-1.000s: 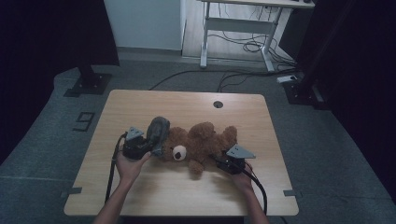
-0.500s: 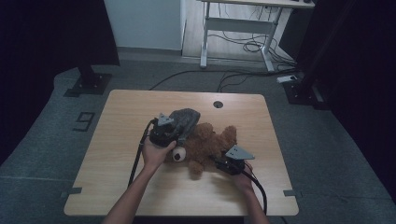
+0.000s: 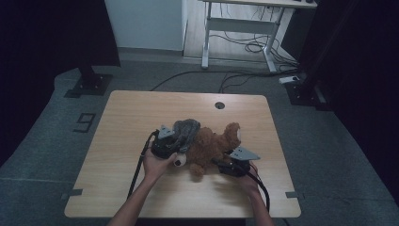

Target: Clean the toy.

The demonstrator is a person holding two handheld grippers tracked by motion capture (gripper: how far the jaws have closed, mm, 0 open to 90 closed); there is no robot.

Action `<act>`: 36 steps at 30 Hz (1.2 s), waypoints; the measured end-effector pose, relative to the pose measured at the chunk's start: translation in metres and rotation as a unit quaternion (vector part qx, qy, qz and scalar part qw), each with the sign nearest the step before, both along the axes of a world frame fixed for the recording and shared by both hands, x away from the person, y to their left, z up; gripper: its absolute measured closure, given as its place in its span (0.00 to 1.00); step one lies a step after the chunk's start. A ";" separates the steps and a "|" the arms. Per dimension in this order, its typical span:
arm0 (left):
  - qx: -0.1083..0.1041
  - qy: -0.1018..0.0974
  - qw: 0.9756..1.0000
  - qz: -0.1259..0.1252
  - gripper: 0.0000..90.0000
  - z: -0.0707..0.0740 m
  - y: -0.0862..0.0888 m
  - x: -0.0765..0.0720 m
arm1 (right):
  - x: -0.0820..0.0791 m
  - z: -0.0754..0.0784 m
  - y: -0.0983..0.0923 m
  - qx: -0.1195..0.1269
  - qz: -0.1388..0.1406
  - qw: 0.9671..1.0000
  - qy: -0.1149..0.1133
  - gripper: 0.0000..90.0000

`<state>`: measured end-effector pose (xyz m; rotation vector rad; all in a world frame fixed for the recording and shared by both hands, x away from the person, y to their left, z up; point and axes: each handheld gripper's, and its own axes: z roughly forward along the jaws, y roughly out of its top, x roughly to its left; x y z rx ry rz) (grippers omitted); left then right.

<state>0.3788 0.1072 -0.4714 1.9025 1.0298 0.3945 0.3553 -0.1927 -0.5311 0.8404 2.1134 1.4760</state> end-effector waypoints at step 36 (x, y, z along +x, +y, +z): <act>-0.024 -0.042 0.998 -0.032 0.85 0.052 0.000 -0.042 | -0.012 0.017 -0.029 0.012 -0.001 1.000 0.000 0.61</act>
